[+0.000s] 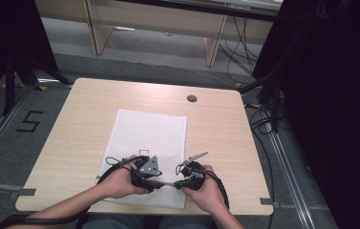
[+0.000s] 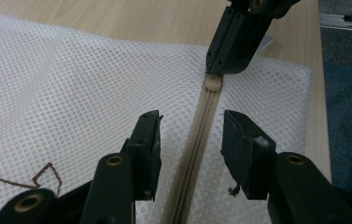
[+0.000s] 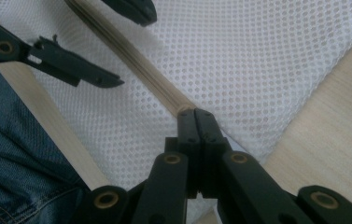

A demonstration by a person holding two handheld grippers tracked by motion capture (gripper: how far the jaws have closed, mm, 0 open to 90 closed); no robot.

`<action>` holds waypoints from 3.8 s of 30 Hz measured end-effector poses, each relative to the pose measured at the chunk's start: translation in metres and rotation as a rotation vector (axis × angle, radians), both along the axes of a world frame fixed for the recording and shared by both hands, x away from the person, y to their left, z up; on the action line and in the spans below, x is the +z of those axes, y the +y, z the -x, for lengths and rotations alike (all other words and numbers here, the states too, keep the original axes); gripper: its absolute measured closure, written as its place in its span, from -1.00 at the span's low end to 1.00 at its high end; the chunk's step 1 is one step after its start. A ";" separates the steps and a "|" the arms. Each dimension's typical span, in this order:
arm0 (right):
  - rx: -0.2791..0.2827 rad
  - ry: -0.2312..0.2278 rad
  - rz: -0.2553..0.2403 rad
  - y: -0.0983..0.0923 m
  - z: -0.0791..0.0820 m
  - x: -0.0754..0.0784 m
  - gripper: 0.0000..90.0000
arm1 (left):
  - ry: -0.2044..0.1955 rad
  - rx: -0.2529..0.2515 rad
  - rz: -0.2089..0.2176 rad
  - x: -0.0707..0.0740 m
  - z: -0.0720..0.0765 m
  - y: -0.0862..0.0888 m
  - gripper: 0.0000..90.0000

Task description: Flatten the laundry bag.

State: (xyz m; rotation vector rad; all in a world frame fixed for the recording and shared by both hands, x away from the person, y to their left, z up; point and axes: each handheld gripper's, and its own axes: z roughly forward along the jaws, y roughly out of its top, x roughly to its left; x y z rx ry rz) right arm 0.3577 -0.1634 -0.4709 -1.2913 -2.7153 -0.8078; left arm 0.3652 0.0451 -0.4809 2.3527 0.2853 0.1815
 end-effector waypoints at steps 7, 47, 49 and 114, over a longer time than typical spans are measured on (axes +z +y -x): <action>-0.066 -0.015 0.030 -0.017 -0.007 0.001 1.00 | 0.007 -0.036 0.016 -0.001 0.001 -0.008 0.29; -0.030 0.005 0.078 -0.010 -0.008 -0.013 1.00 | 0.035 -0.087 -0.044 -0.017 -0.007 -0.049 0.81; -0.025 0.006 0.080 -0.009 -0.007 -0.013 1.00 | 0.040 -0.084 -0.043 -0.017 -0.007 -0.048 0.81; -0.027 -0.007 0.099 -0.008 -0.005 -0.014 1.00 | 0.015 -0.079 -0.015 -0.003 -0.001 -0.017 0.81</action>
